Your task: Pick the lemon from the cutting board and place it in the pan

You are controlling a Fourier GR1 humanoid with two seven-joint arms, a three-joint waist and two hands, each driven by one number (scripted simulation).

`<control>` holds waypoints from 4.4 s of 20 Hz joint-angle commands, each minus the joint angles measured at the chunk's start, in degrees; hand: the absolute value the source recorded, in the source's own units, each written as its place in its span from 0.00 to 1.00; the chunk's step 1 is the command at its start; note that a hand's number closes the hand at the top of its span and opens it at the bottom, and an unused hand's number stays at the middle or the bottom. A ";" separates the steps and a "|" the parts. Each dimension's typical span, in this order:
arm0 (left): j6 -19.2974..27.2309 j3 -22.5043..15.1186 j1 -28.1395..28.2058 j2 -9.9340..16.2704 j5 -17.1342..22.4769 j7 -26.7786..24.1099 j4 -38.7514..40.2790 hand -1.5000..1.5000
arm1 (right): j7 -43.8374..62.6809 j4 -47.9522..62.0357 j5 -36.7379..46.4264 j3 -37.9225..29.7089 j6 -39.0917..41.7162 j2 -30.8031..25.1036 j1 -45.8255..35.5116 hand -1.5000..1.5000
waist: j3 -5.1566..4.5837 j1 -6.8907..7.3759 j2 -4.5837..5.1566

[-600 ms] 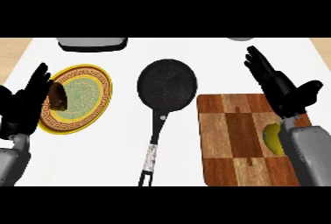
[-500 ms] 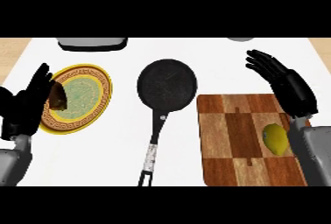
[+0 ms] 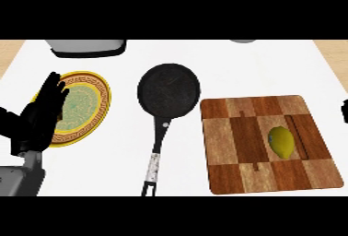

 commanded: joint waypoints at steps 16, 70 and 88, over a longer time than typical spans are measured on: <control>-2.66 -0.67 1.78 -2.73 -0.76 1.09 -4.18 0.50 | -0.33 -11.91 18.74 -4.64 5.98 -17.65 14.19 0.00 | -0.16 3.41 0.50; -10.33 9.13 -3.05 -10.01 -7.76 2.93 0.78 0.50 | 28.51 -16.02 63.50 24.73 27.83 1.80 -0.75 0.00 | -0.10 2.54 0.51; -11.40 8.71 1.19 -13.17 -11.38 3.39 -2.67 0.50 | 12.46 4.33 71.57 23.53 15.54 6.49 -5.20 1.00 | -0.08 2.83 0.51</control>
